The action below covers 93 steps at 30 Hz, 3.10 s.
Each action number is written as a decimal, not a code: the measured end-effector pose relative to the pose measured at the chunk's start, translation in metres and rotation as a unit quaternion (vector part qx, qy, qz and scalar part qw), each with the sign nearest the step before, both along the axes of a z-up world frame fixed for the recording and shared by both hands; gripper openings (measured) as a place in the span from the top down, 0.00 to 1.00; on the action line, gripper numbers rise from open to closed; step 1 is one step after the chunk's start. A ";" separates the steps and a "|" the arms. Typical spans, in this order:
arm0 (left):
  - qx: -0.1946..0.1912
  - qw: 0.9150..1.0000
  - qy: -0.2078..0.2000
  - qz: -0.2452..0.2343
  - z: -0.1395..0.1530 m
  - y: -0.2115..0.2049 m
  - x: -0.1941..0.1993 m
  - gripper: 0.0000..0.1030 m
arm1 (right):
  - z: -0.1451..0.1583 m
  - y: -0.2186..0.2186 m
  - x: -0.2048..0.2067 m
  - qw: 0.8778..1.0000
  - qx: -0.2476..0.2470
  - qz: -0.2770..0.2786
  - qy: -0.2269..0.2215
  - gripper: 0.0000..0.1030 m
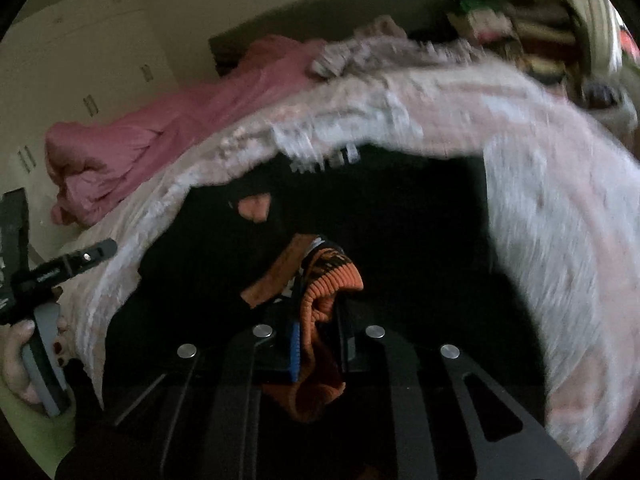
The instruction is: Fold small clothes
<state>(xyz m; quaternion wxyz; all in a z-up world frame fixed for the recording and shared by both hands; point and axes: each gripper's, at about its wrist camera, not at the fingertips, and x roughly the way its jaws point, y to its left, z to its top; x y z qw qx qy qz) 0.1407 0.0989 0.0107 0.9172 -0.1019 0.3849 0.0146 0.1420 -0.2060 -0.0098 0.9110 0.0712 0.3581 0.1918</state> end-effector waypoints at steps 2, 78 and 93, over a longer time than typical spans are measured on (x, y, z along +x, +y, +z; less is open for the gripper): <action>0.001 1.000 0.000 0.006 0.000 0.004 0.002 0.09 | 0.015 0.002 0.003 1.000 -0.005 0.006 -0.021 0.88; 0.061 0.986 0.062 -0.144 -0.061 -0.083 0.083 0.10 | -0.050 -0.007 0.081 0.991 -0.098 0.018 0.091 0.66; 0.056 0.986 0.061 -0.143 -0.056 -0.082 0.080 0.10 | -0.033 -0.001 0.068 0.992 -0.109 0.015 0.059 0.54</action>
